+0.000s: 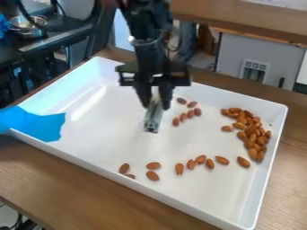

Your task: Sweep into pile

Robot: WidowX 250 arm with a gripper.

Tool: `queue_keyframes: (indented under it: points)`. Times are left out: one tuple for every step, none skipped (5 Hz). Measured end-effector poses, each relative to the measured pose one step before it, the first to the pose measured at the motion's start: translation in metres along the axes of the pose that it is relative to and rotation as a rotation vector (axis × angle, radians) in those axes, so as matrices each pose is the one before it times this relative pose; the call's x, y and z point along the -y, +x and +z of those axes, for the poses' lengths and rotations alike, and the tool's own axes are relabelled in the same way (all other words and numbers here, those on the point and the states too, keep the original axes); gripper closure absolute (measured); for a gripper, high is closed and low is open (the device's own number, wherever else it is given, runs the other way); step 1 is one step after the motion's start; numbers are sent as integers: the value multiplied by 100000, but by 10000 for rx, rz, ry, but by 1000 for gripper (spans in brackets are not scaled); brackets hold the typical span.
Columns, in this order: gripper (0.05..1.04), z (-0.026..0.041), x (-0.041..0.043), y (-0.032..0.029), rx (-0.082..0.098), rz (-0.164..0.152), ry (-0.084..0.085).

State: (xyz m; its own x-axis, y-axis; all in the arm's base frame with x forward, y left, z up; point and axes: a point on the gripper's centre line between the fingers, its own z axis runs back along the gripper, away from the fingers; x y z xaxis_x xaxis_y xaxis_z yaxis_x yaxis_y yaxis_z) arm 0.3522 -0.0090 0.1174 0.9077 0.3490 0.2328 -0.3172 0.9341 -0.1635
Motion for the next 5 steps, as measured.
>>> queue_keyframes:
  points:
    - [717, 917, -2070, -1189, -319, 2424, 908]
    - [717, -200, -1621, -1699, -1522, 2954, -164]
    - [717, 455, -863, -1011, 697, 1039, 107]
    - [717, -1196, -1099, -648, 557, 1062, 336]
    - [717, -738, -369, -1035, 1060, 486, 327]
